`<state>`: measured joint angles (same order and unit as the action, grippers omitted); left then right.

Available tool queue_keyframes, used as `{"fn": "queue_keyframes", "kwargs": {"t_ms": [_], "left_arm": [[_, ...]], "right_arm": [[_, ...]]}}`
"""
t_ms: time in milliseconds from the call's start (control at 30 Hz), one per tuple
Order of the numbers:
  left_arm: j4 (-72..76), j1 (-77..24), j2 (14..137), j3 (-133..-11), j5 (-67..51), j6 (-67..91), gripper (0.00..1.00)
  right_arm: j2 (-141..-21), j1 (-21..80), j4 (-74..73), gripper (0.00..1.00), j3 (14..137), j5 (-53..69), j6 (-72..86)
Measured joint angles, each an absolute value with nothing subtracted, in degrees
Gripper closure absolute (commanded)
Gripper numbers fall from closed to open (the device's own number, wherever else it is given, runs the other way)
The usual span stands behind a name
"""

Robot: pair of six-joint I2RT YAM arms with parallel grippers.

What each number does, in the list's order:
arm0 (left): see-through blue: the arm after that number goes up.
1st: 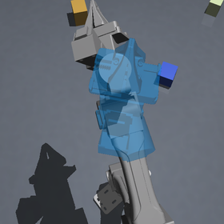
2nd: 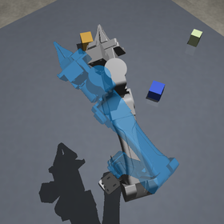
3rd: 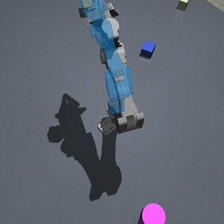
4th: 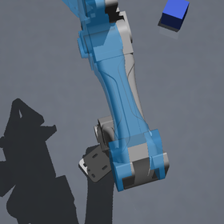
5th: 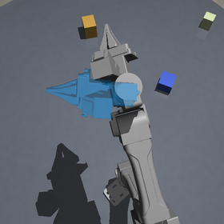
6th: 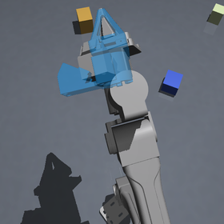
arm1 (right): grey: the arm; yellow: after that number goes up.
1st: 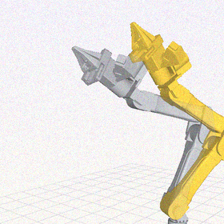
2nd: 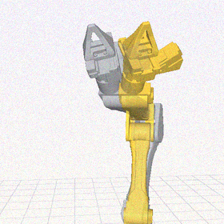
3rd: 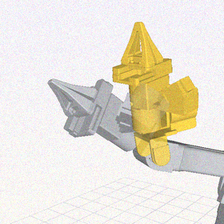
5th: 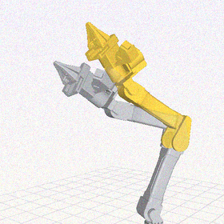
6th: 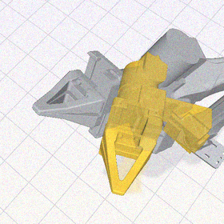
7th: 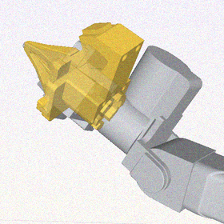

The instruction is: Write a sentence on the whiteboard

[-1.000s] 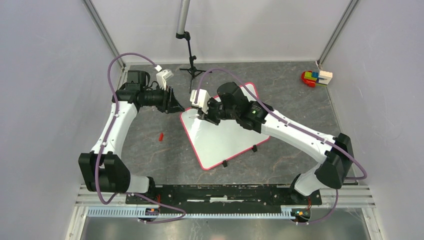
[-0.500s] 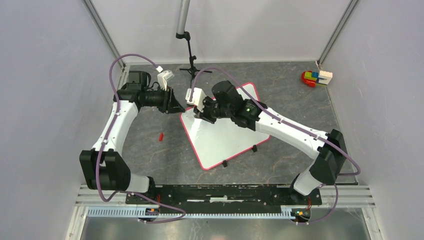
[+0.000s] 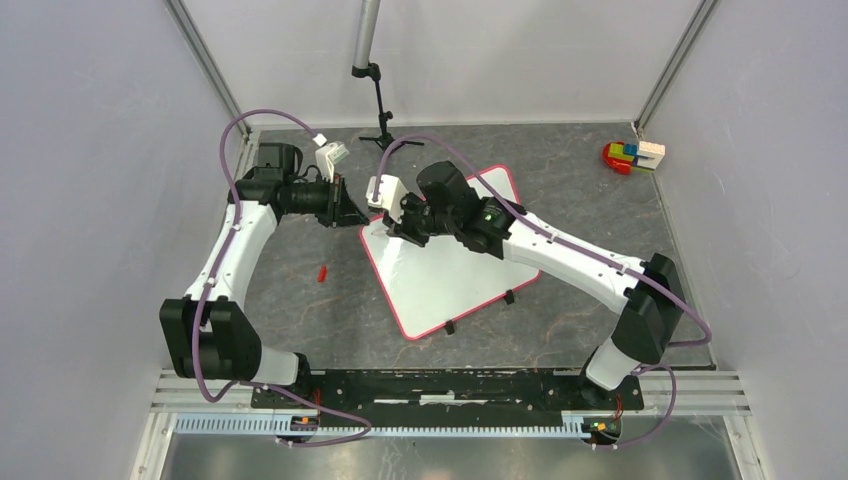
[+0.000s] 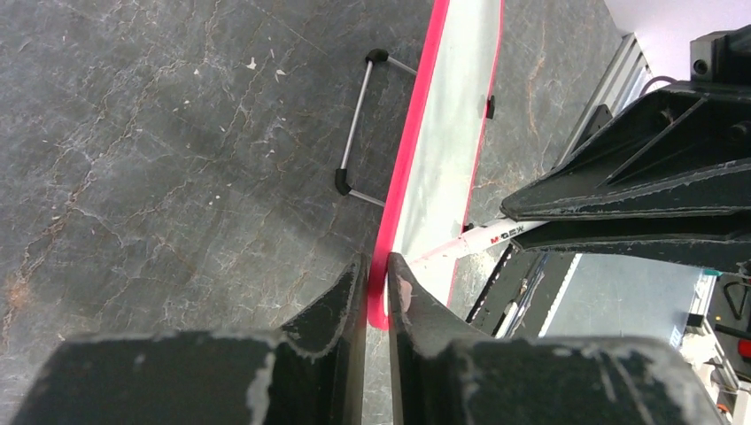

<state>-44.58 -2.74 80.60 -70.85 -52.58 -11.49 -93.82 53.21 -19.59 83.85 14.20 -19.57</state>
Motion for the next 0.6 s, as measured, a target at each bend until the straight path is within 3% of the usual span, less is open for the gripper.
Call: {"fn": "queue_keyframes", "kwargs": {"t_ms": [267,600], "left_arm": [[-44.40,-2.74,80.60,-70.85,-52.60,-11.49,0.92],[-44.36,-2.74,80.64,-70.85,-52.51,-11.49,0.95]], "right_arm": [[-93.80,53.25,-20.32,1.00,84.31,11.79,-20.03],[-92.55,52.80,-20.69,1.00,83.26,9.52,-21.12]]}}
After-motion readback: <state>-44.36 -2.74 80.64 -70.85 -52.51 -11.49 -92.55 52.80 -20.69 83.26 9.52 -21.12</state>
